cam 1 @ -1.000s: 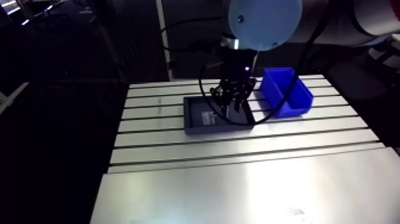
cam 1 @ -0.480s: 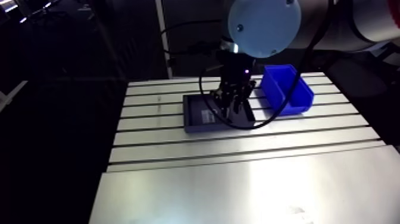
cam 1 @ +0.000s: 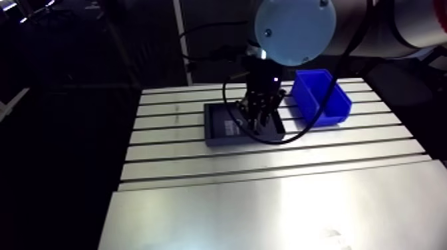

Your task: Pick up the M10 bolt from the tray and put it into the blue bin.

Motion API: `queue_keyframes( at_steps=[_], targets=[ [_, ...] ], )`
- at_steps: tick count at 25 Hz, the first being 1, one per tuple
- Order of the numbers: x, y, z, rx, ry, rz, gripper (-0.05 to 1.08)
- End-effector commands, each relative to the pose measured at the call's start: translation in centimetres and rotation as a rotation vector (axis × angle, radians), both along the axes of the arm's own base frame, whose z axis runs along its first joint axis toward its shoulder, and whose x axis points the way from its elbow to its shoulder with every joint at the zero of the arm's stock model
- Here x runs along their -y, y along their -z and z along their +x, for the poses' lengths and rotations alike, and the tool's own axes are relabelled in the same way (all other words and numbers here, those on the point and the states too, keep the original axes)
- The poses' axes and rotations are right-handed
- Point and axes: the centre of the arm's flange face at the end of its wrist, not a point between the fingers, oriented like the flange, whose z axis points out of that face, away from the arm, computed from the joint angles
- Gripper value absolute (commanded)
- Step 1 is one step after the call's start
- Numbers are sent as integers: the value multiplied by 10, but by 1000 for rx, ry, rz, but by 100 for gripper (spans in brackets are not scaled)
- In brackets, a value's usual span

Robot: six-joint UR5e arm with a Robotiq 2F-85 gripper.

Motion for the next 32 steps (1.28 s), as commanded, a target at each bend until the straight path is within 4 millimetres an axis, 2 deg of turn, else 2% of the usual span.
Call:
queue_keyframes(
  at_steps=[1, 32],
  targets=[
    [0, 5, 1, 0, 1, 0, 60],
    [2, 6, 3, 5, -2, 0, 66]
  ],
)
